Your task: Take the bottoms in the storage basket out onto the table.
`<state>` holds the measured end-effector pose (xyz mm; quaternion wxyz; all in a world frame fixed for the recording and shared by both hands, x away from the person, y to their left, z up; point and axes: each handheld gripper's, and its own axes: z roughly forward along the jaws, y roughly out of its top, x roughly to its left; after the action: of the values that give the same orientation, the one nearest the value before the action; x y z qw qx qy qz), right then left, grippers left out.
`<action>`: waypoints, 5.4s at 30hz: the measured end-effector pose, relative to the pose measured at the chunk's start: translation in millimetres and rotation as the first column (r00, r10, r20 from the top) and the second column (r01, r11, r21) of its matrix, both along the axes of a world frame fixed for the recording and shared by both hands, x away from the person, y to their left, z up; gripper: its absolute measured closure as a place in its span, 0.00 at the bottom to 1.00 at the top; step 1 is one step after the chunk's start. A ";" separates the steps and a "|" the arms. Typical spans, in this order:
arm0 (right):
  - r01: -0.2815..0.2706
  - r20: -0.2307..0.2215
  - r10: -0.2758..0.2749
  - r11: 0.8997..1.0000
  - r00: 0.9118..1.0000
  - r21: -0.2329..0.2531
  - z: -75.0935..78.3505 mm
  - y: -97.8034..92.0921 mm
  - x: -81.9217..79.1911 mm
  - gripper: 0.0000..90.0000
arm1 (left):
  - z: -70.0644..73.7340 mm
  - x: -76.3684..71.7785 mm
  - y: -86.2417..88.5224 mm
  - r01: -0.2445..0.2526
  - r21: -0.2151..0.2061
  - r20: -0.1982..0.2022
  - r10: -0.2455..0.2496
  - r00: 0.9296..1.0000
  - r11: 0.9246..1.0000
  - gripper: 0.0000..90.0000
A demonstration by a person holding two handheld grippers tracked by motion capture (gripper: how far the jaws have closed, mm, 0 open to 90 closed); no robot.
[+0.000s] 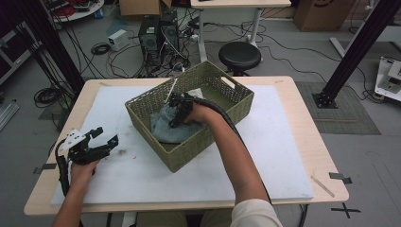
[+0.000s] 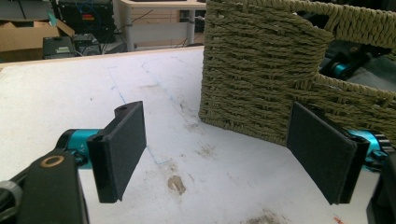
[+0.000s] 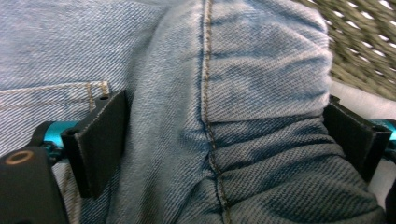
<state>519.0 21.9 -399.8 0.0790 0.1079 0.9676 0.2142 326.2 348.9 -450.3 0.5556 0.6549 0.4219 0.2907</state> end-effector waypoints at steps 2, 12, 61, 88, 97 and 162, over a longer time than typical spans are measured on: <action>0.027 0.008 -0.027 1.000 1.000 -0.014 -0.7 -0.1 2.1 0.12 | 0.0 -0.2 0.2 0.001 -0.001 0.001 -0.001 1.000 1.000 0.23; 0.024 -0.013 -0.025 0.998 1.000 -0.062 -6.9 1.2 7.7 0.28 | -0.1 -0.9 -0.5 -0.005 0.004 0.008 0.005 1.000 1.000 0.23; 0.411 0.106 -0.450 0.872 0.887 0.267 72.7 -86.5 3.0 0.38 | -0.3 -1.2 1.1 -0.014 -0.011 0.008 0.014 1.000 1.000 0.23; 0.058 -0.096 -0.061 0.998 0.993 -0.039 -0.3 -5.0 6.2 0.17 | -0.4 -1.5 1.2 -0.013 -0.015 0.010 0.014 1.000 1.000 0.23; 0.035 -0.079 -0.041 0.997 0.996 -0.074 -10.5 2.4 -0.8 0.11 | -0.4 -1.0 1.0 -0.016 -0.013 0.006 0.016 1.000 1.000 0.23; 0.184 0.031 -0.319 0.621 0.947 0.762 134.9 -142.7 -30.7 0.84 | -0.2 -1.3 0.9 -0.015 -0.009 0.008 0.016 1.000 1.000 0.23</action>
<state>488.3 -120.8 -264.9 0.1355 0.2476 0.7577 0.5885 324.9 349.8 -450.5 0.5580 0.6479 0.4259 0.2959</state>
